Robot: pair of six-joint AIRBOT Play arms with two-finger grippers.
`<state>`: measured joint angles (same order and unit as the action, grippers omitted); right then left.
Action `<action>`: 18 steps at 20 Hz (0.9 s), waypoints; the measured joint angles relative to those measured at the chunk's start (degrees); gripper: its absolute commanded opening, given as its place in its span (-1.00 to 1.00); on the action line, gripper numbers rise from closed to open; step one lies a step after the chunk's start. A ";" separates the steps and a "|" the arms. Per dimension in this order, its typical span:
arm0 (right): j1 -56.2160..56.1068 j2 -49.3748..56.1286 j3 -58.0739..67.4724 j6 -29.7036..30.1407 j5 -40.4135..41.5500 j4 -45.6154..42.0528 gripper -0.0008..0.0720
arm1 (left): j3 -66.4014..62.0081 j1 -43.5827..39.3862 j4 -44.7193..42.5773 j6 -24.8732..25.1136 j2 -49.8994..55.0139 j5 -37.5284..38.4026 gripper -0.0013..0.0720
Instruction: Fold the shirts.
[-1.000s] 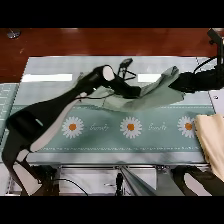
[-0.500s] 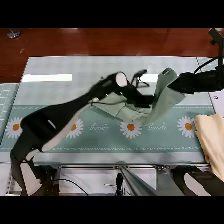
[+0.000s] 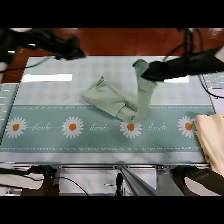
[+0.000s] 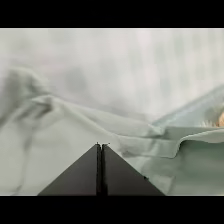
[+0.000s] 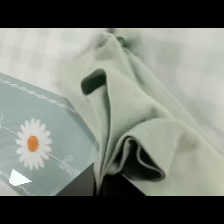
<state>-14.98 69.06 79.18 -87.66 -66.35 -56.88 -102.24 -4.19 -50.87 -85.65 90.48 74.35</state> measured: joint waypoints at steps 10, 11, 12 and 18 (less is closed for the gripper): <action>-14.05 34.64 26.21 -5.92 7.58 3.37 0.75 | 44.57 16.24 -1.22 6.12 -46.01 -9.86 -0.86; -14.60 36.81 27.30 -6.03 7.96 4.98 0.76 | 48.54 16.48 -0.92 5.97 -48.19 -11.08 -0.86; -14.84 38.42 28.02 -5.66 7.78 6.93 0.76 | 51.80 16.61 -0.72 5.77 -49.59 -11.58 -0.86; -5.92 35.52 30.47 -2.47 -5.55 12.11 0.76 | 61.35 16.98 0.35 5.46 -51.63 -13.60 -0.86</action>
<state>-20.91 104.57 109.65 -90.13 -71.90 -44.77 -40.88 12.80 -50.52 -80.18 38.85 60.75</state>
